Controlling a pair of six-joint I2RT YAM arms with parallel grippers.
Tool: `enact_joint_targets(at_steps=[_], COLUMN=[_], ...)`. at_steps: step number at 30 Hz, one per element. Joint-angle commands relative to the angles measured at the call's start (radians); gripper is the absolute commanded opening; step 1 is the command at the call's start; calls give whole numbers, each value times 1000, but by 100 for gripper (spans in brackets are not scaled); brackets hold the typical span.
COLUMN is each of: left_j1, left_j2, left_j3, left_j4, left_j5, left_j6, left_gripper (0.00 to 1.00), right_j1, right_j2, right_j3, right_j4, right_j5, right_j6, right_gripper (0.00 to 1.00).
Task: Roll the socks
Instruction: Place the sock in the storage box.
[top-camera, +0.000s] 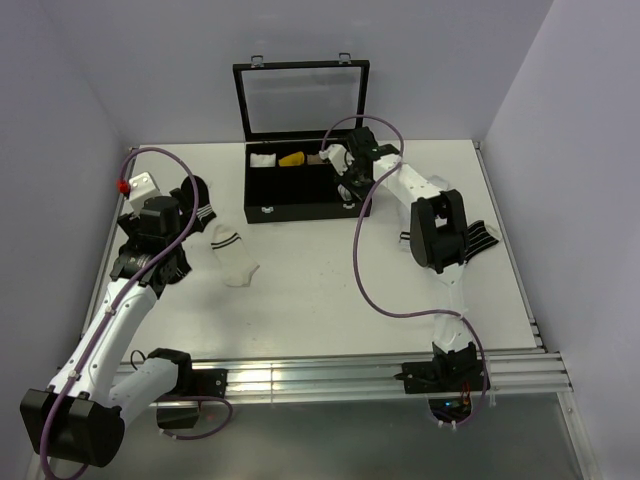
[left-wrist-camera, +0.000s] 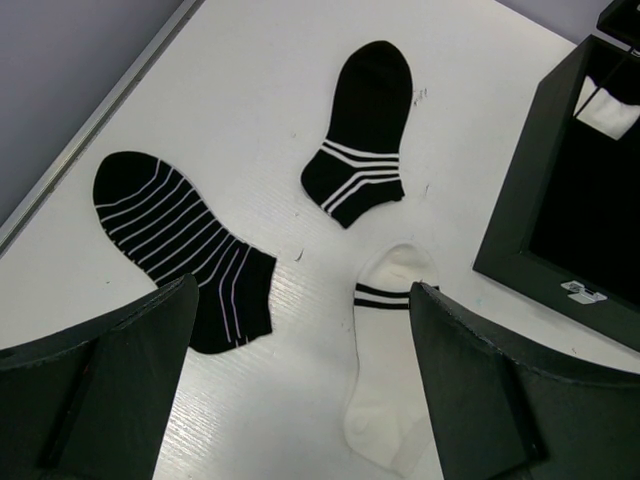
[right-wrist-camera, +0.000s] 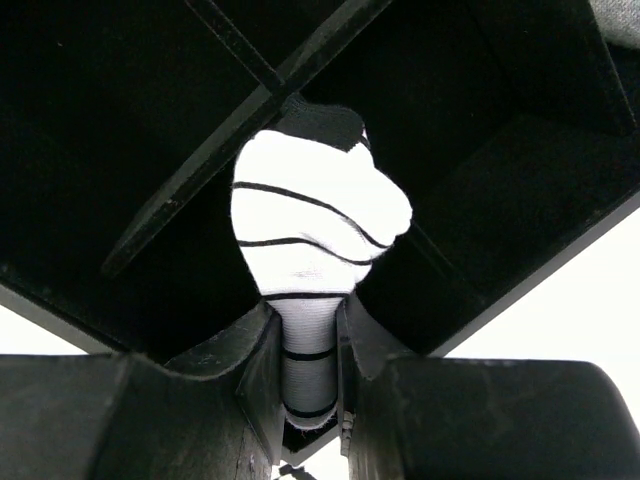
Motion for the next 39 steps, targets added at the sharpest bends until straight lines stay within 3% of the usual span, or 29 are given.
enact_joint_targets(at_steps=[1,13,26,39], left_j1=[6,6,6,8], left_j2=[-22,-60,-94,-98], left_j3=[-4,-9,-14,-14], left_j4=[39,40,38,38], left_j5=[16,39,42,44], left_j6=[16,10,7,7], left_gripper=[91,91,91,91], right_j1=[14,-1,0,2], right_j2=[44,-42,-120,-151], right_j3=[-46,-112,-100,-67], right_j4=[24,16,-18,-45], right_j5=[-106,-114,-85,-42], right_j6=[67,112,113,141], right_gripper=[7,41,46,59])
